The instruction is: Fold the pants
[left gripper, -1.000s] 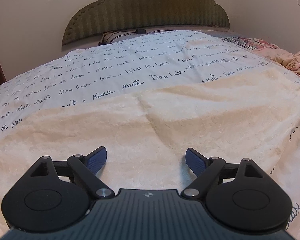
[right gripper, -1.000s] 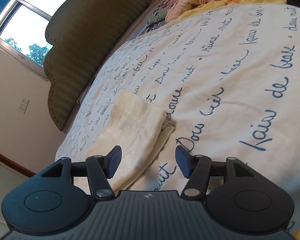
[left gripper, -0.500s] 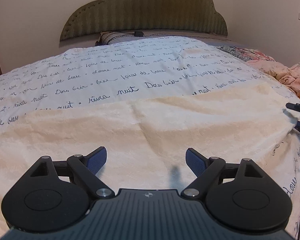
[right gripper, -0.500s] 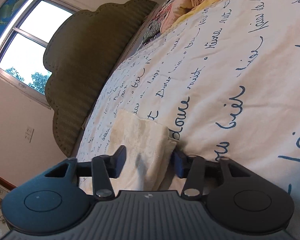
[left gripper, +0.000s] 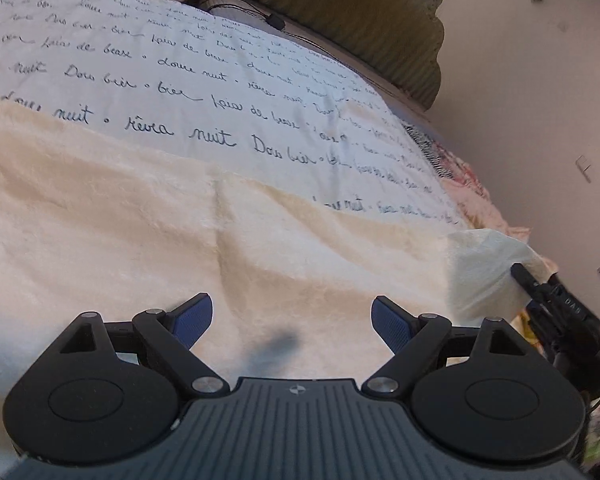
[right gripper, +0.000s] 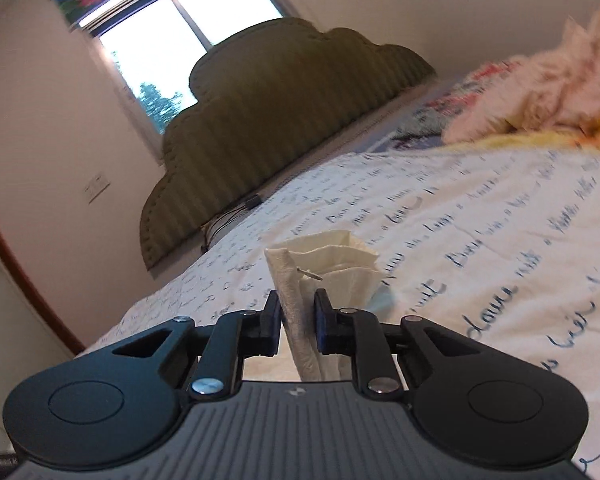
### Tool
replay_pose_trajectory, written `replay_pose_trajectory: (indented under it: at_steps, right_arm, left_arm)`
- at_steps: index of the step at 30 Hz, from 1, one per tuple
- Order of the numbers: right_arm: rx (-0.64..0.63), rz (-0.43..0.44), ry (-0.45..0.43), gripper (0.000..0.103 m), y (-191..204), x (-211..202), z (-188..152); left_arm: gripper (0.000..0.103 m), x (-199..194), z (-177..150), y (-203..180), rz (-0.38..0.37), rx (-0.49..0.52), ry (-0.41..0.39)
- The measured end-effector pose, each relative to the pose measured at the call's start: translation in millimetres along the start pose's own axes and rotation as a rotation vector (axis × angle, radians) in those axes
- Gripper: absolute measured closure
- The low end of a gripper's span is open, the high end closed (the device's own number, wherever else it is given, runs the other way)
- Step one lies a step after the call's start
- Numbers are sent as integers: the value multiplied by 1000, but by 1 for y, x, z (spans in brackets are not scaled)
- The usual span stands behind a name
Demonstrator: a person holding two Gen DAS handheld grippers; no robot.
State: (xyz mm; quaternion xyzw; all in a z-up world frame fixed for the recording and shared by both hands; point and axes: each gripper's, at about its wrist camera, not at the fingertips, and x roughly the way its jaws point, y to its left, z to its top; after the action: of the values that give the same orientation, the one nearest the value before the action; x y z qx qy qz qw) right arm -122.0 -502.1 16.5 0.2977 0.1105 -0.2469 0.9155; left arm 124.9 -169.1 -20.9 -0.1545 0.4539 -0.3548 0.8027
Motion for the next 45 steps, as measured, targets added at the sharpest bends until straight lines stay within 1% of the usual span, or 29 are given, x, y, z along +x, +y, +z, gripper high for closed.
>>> replay_pose_trajectory:
  at_steps: [4, 6, 8, 11, 13, 16, 18, 19, 21, 22, 23, 24, 25, 26, 27, 28, 29, 32, 38, 41, 45]
  right_arm:
    - [-201, 92, 24, 87, 58, -4, -11]
    - [-285, 144, 51, 87, 85, -6, -24]
    - [-366, 184, 79, 87, 109, -10, -41]
    - [-436, 251, 135, 87, 137, -12, -65]
    - [-475, 292, 176, 87, 150, -12, -81]
    - [-532, 342, 229, 87, 165, -13, -102]
    - [-592, 345, 239, 87, 172, -16, -113]
    - [-627, 348, 238, 87, 175, -18, -117]
    - [-672, 359, 234, 87, 179, -21, -120]
    - [-686, 364, 234, 87, 180, -23, -120]
    - [-698, 368, 234, 87, 180, -26, -121]
    - [-706, 367, 236, 87, 180, -28, -122]
    - [-708, 364, 240, 87, 181, -28, -122]
    - [-707, 363, 245, 87, 181, -27, -123]
    - [-704, 361, 250, 87, 182, -28, -124]
    - [-699, 361, 258, 87, 182, -27, -125]
    - [-691, 366, 266, 87, 184, -27, -127]
    - [-677, 406, 284, 87, 196, -23, -134]
    - [-677, 545, 324, 87, 240, -9, -161]
    - [-672, 595, 346, 87, 258, -3, -173]
    - [-668, 629, 361, 87, 275, 3, -183]
  left_arm:
    - [11, 5, 4, 11, -175, -171, 26]
    - [9, 6, 4, 18, -265, -268, 19]
    - [1, 6, 5, 25, -339, -355, 9]
    - [0, 8, 6, 29, -396, -418, 11]
    - [0, 9, 8, 28, -398, -423, 15]
    - [1, 14, 10, 28, -353, -412, 20]
    - [2, 18, 10, 31, -339, -430, 27]
    - [4, 19, 9, 34, -340, -434, 28]
    - [10, 22, 8, 35, -312, -422, 30]
    - [18, 23, 9, 35, -293, -411, 33]
    - [33, 24, 9, 34, -271, -397, 39]
    - [44, 25, 10, 33, -252, -378, 44]
    - [64, 26, 10, 31, -233, -353, 51]
    - [79, 26, 11, 29, -214, -321, 56]
    - [81, 25, 10, 28, -184, -286, 52]
    - [86, 23, 11, 26, -152, -247, 43]
    - [89, 19, 11, 25, -123, -206, 33]
    - [89, -1, 15, 25, -35, -102, -6]
    - [89, -52, 19, 44, 164, 60, -107]
    - [89, -70, 22, 60, 227, 91, -140]
    - [89, -82, 23, 73, 278, 129, -177]
